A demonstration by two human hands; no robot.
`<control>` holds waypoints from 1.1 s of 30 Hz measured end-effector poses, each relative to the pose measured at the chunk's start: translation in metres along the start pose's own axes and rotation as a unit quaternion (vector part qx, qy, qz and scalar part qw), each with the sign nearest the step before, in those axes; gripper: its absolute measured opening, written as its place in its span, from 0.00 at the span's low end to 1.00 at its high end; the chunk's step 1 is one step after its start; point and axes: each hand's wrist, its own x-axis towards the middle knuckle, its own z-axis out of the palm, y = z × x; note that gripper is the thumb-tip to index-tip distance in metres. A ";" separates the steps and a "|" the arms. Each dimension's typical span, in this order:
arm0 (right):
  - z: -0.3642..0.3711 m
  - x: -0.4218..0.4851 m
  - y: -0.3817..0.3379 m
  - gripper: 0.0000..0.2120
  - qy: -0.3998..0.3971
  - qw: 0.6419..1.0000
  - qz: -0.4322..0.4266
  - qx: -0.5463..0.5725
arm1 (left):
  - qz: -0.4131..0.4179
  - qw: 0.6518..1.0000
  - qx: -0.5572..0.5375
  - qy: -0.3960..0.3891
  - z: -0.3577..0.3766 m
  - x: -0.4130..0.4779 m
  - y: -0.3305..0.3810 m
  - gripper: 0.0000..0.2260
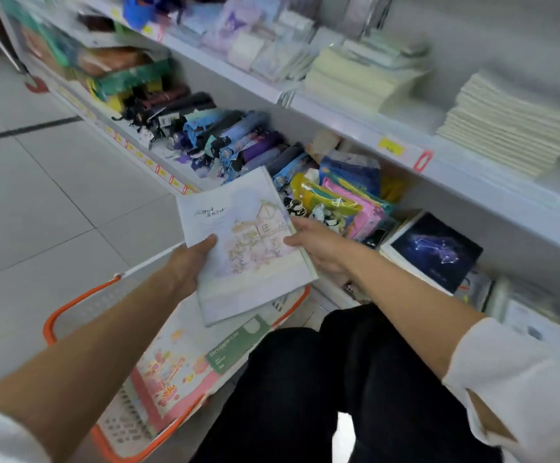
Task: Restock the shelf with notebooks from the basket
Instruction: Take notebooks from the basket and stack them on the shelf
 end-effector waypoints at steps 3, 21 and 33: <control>-0.042 -0.039 -0.020 0.23 0.051 0.997 -0.054 -0.035 | 0.032 0.999 0.000 -0.039 0.056 -0.012 0.028 0.18; -0.306 -0.182 -0.106 0.10 0.452 0.858 -0.182 0.165 | 0.177 0.938 0.096 -0.282 0.357 -0.081 0.154 0.15; -0.308 -0.159 -0.072 0.35 0.486 0.847 -0.185 -0.111 | 0.214 0.958 0.051 -0.181 0.400 -0.042 0.153 0.13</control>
